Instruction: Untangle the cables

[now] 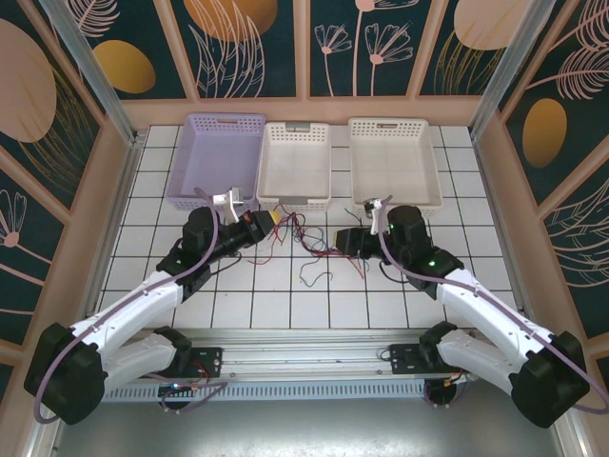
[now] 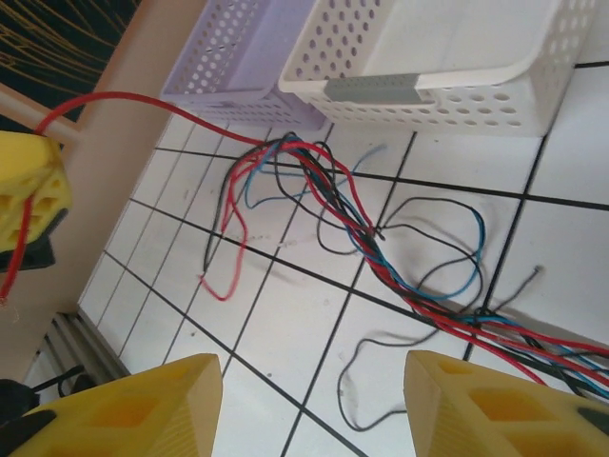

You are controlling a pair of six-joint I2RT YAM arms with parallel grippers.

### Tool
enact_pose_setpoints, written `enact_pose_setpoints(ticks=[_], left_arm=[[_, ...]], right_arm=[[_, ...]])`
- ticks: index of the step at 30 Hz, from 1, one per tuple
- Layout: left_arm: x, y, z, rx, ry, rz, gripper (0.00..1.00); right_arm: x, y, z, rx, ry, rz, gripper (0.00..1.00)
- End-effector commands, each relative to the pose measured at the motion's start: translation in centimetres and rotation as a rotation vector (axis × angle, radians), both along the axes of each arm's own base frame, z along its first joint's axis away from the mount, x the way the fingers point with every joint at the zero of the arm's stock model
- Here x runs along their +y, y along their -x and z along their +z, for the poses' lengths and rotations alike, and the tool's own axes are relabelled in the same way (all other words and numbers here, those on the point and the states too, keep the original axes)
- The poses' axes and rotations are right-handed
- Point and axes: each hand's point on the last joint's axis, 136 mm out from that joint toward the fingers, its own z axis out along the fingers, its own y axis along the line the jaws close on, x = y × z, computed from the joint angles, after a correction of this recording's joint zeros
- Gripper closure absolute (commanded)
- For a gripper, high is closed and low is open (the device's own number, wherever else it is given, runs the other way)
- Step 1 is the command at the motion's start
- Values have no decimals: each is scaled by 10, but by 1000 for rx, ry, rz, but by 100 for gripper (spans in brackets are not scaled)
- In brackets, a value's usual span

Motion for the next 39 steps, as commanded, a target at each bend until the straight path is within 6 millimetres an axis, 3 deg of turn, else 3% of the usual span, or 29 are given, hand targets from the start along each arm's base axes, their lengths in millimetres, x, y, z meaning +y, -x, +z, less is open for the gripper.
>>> enact_pose_setpoints(ticks=[1, 6, 9, 15, 21, 32, 39], left_arm=[[-2, -5, 17, -25, 18, 11, 100], [1, -1, 20, -43, 5, 7, 100], [0, 3, 25, -65, -4, -16, 100], [3, 11, 32, -99, -28, -32, 100], [3, 14, 30, -97, -26, -42, 100], [0, 15, 30, -95, -20, -62, 100], [0, 16, 32, -99, -19, -65, 100]], right_arm=[[-27, 3, -46, 146, 125, -130, 47], [-42, 12, -96, 276, 208, -197, 48], [-49, 10, -108, 294, 237, -237, 47], [-59, -7, -114, 243, 279, -317, 48], [-70, -31, -123, 200, 366, -409, 55], [-45, -65, -106, 104, 291, -384, 59], [-41, -79, -126, 140, 370, -387, 62]])
